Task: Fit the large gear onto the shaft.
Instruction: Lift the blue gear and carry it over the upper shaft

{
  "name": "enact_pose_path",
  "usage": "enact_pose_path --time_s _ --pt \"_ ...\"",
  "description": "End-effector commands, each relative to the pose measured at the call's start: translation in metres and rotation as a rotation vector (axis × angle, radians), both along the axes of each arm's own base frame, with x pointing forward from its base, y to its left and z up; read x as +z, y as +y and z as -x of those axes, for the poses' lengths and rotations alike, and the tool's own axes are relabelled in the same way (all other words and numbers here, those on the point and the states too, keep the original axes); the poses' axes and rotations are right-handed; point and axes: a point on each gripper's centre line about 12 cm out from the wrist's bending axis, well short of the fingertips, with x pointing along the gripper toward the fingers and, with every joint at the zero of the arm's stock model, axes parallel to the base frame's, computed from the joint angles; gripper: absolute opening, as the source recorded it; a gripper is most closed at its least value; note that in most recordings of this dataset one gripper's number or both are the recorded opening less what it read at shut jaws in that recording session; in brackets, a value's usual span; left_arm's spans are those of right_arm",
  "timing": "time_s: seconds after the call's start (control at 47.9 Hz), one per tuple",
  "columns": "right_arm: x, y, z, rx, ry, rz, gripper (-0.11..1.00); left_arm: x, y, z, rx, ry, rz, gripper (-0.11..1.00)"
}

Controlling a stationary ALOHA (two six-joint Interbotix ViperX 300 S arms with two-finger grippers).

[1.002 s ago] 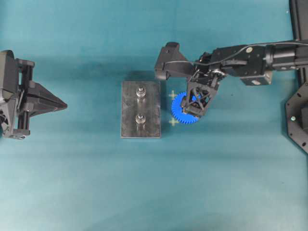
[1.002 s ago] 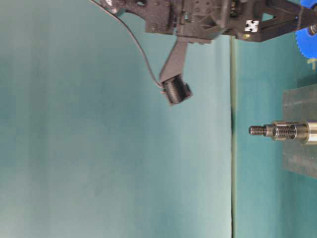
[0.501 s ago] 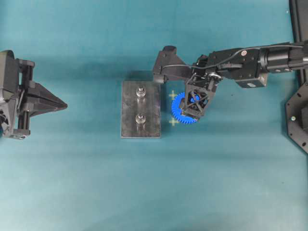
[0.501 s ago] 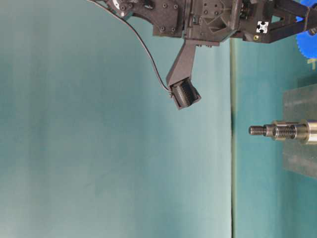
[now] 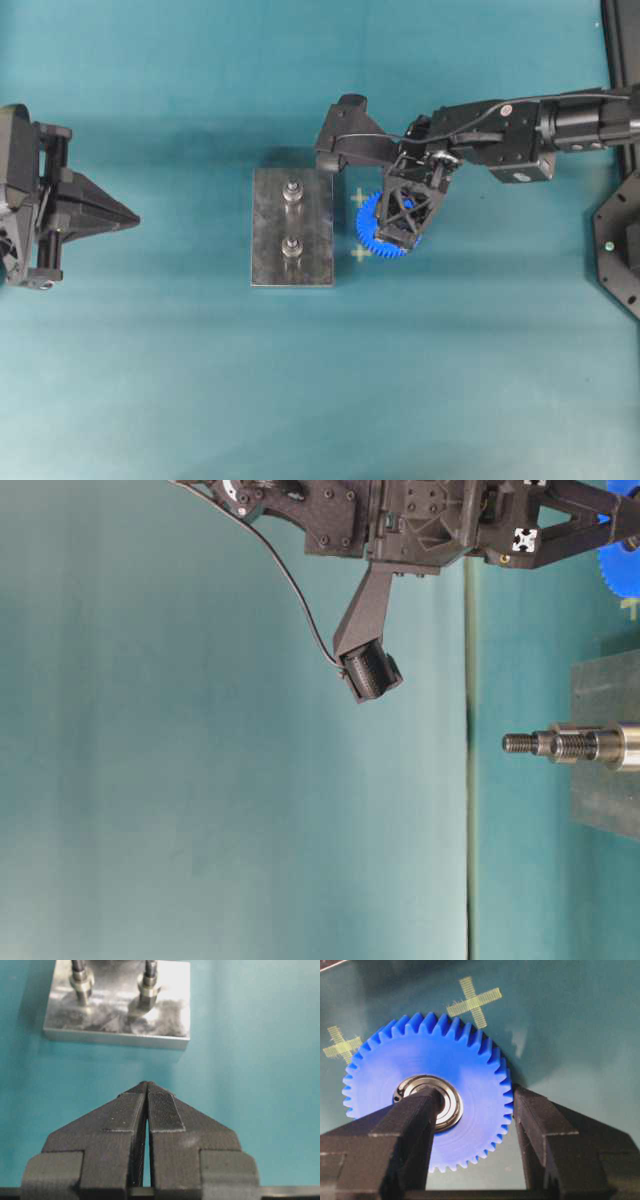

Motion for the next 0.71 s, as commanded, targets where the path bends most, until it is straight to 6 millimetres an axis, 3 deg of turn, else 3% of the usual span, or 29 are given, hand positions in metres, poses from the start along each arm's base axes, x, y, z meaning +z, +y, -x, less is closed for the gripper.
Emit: enact_pose_path --time_s 0.0,0.376,0.689 --pt "0.021 -0.006 -0.006 -0.042 -0.059 0.009 0.49 0.005 0.000 -0.003 0.001 -0.023 -0.001 0.00" --pt "0.066 -0.010 -0.023 -0.055 -0.083 0.005 0.49 0.006 0.000 -0.003 0.002 -0.038 0.002 0.00" --pt "0.108 -0.021 -0.066 -0.045 -0.196 0.028 0.49 0.003 0.000 -0.002 0.002 -0.031 0.001 0.00"
